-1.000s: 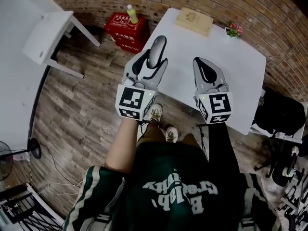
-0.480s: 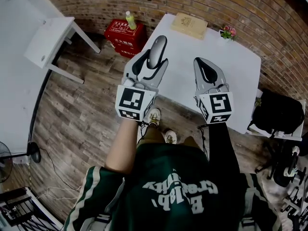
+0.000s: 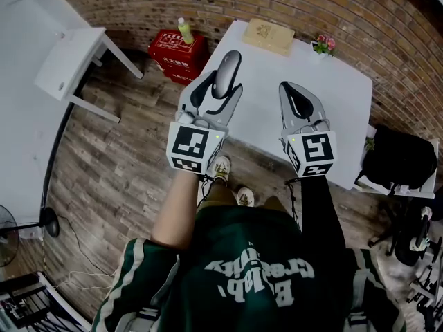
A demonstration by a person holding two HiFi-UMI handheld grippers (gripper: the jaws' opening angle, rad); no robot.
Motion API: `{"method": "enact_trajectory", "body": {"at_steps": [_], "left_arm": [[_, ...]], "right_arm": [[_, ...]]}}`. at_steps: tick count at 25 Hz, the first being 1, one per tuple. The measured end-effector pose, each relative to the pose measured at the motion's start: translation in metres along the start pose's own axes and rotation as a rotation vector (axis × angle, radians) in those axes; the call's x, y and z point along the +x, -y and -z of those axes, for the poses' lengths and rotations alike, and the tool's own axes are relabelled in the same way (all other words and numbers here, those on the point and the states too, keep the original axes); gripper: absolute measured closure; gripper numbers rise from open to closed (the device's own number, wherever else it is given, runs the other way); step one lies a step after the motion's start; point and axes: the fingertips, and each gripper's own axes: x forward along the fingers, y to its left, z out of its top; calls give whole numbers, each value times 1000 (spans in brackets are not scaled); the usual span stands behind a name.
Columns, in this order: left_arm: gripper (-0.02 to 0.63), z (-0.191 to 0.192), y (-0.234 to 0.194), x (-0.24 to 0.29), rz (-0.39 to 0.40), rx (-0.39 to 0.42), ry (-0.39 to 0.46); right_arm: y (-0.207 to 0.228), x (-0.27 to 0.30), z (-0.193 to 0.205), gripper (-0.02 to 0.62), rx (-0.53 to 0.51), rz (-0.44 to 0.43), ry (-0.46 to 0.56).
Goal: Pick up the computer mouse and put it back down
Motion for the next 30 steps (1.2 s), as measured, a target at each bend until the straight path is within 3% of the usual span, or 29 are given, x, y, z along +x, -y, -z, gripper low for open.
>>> {"method": "enact_trajectory", "body": {"at_steps": [10, 30], "left_arm": [[364, 15, 3, 5, 23, 4, -39], [364, 191, 15, 31, 102, -109, -338]], "right_arm": [[0, -2, 6, 580, -5, 4, -17], [3, 13, 75, 580, 50, 20, -158]]}}
